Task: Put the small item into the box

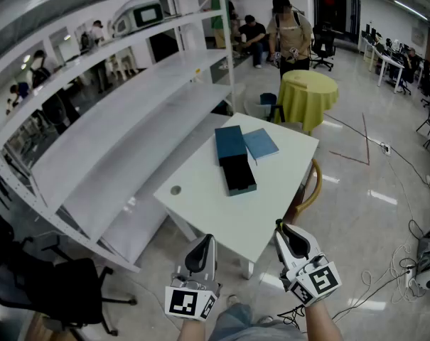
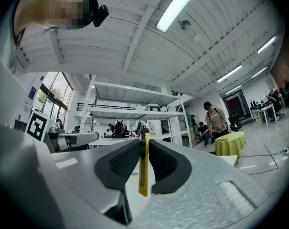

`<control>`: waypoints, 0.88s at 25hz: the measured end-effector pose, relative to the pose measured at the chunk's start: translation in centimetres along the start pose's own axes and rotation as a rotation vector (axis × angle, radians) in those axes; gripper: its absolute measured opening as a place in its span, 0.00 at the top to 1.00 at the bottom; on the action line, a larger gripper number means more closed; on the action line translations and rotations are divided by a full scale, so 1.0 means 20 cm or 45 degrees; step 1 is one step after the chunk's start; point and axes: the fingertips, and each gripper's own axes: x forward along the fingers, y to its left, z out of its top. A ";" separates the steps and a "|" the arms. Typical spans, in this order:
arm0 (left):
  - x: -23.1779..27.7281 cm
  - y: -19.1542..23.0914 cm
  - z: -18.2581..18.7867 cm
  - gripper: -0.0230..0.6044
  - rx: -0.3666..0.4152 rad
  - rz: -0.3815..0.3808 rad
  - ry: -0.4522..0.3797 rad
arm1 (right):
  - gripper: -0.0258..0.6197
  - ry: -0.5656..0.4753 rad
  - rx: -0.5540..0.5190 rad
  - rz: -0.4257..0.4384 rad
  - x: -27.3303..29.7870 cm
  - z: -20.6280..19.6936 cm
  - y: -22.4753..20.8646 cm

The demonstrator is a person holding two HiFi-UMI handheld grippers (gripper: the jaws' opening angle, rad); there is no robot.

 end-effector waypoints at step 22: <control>0.24 0.22 -0.04 0.94 -0.016 -0.063 0.001 | 0.86 -0.018 0.048 -0.060 0.31 -0.04 -0.09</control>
